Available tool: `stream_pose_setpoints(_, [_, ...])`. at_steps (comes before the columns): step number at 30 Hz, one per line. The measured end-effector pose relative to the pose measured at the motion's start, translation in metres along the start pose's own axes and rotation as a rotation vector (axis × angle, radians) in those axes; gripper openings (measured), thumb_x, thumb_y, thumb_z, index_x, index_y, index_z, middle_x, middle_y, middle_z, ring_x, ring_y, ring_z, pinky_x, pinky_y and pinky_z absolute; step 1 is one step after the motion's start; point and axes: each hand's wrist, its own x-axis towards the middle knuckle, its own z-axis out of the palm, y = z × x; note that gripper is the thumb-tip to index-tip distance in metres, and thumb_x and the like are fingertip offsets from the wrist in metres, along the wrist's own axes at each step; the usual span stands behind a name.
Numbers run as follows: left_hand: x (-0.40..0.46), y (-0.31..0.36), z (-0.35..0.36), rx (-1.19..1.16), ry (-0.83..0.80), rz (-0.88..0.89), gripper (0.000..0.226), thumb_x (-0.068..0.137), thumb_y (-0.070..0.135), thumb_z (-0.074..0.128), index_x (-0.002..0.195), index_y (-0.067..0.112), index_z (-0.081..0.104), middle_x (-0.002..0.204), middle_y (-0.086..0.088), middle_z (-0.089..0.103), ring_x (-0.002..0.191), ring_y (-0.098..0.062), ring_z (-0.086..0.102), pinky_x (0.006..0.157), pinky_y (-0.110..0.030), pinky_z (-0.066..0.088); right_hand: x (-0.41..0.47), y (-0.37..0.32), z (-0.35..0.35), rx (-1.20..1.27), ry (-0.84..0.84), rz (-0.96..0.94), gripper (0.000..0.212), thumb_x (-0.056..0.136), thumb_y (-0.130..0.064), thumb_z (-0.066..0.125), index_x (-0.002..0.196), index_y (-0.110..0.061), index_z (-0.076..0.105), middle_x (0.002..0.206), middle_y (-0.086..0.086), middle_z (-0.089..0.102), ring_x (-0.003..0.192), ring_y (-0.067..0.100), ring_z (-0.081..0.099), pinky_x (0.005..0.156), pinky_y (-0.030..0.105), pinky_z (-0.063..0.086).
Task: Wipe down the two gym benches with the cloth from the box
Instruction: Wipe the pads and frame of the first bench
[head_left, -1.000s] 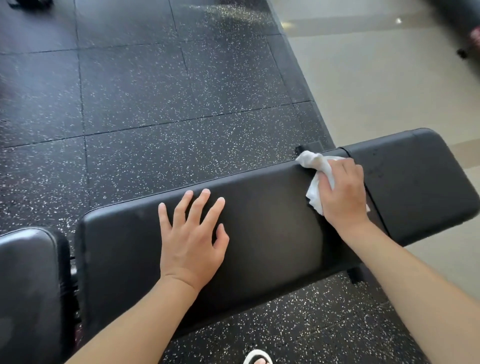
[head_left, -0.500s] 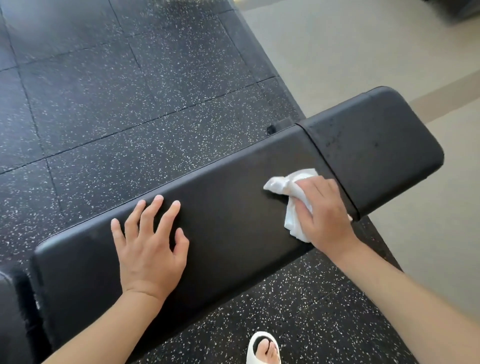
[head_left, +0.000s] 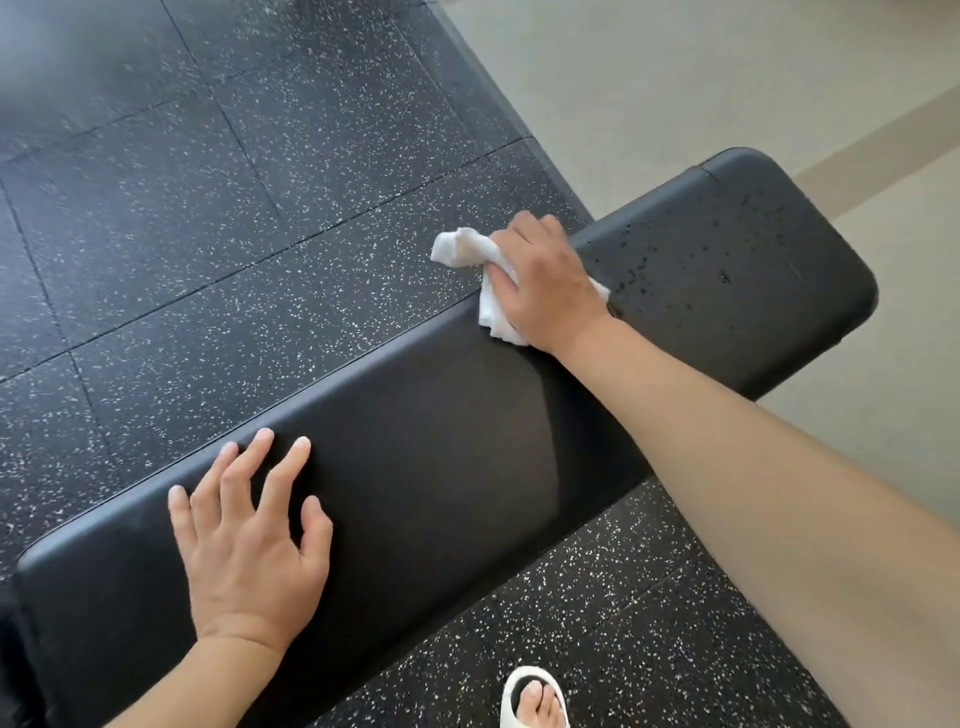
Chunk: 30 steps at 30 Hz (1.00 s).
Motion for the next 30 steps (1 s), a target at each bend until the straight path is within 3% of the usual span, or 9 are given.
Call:
stream_pose_setpoints(5, [-0.001, -0.001, 0.000, 0.010, 0.005, 0.013, 0.056, 0.092, 0.040, 0.042, 0.138, 0.016, 0.065, 0.154, -0.013, 0.048, 0.147, -0.044, 0.041, 0.120, -0.073, 0.019, -0.047, -0.032, -0.002, 0.084, 0.086, 0.094, 0.012, 0.088, 0.002, 0.061, 0.097, -0.001, 0.068, 0.098, 0.016, 0.061, 0.087, 0.035, 0.049, 0.083, 0.049, 0.045])
stream_pose_setpoints(10, [0.000, 0.002, -0.003, -0.009, -0.028, -0.012, 0.056, 0.092, 0.040, 0.042, 0.140, 0.018, 0.063, 0.154, -0.012, 0.048, 0.148, -0.042, 0.039, 0.123, -0.072, 0.015, -0.140, -0.090, 0.002, 0.198, -0.020, -0.271, 0.021, 0.084, 0.003, 0.064, 0.102, -0.005, 0.074, 0.103, 0.006, 0.055, 0.087, 0.025, 0.043, 0.080, 0.041, 0.045])
stream_pose_setpoints(13, [-0.001, 0.000, -0.004, -0.003, -0.035, -0.003, 0.057, 0.093, 0.040, 0.042, 0.141, 0.018, 0.063, 0.154, -0.012, 0.049, 0.148, -0.042, 0.040, 0.123, -0.072, 0.015, -0.126, -0.067, -0.001, 0.183, -0.081, -0.385, 0.021, 0.087, 0.000, 0.065, 0.104, -0.006, 0.076, 0.099, 0.010, 0.063, 0.087, 0.026, 0.046, 0.083, 0.039, 0.046])
stream_pose_setpoints(17, [0.000, -0.001, -0.002, 0.008, -0.035, 0.002, 0.056, 0.092, 0.039, 0.044, 0.142, 0.020, 0.061, 0.153, -0.011, 0.049, 0.147, -0.042, 0.041, 0.124, -0.071, 0.015, -0.057, -0.019, 0.000, 0.065, 0.060, -0.009, 0.020, 0.087, 0.003, 0.065, 0.103, -0.006, 0.073, 0.097, 0.014, 0.060, 0.087, 0.033, 0.048, 0.082, 0.046, 0.046])
stream_pose_setpoints(20, [0.000, -0.002, -0.001, 0.000, -0.039, 0.009, 0.055, 0.092, 0.039, 0.044, 0.143, 0.023, 0.059, 0.154, -0.011, 0.049, 0.147, -0.042, 0.041, 0.124, -0.072, 0.015, -0.012, -0.033, 0.019, -0.050, 0.020, 0.126, 0.012, 0.092, -0.013, 0.054, 0.088, -0.006, 0.063, 0.094, 0.014, 0.058, 0.087, 0.033, 0.048, 0.080, 0.047, 0.044])
stream_pose_setpoints(26, [0.002, 0.000, -0.002, -0.014, -0.031, 0.014, 0.055, 0.089, 0.037, 0.046, 0.142, 0.024, 0.057, 0.153, -0.012, 0.051, 0.145, -0.043, 0.042, 0.121, -0.074, 0.019, 0.012, -0.141, 0.075, 0.023, -0.250, -0.064, 0.029, 0.097, -0.033, 0.053, 0.096, -0.009, 0.068, 0.105, 0.010, 0.063, 0.103, 0.032, 0.053, 0.080, 0.043, 0.044])
stream_pose_setpoints(30, [0.002, 0.000, -0.004, 0.014, -0.026, 0.032, 0.055, 0.092, 0.036, 0.046, 0.139, 0.017, 0.065, 0.150, -0.016, 0.054, 0.142, -0.045, 0.044, 0.119, -0.075, 0.021, -0.002, -0.158, 0.076, 0.152, -0.186, -0.160, 0.022, 0.091, -0.024, 0.064, 0.081, -0.005, 0.066, 0.089, 0.014, 0.062, 0.089, 0.035, 0.057, 0.069, 0.045, 0.045])
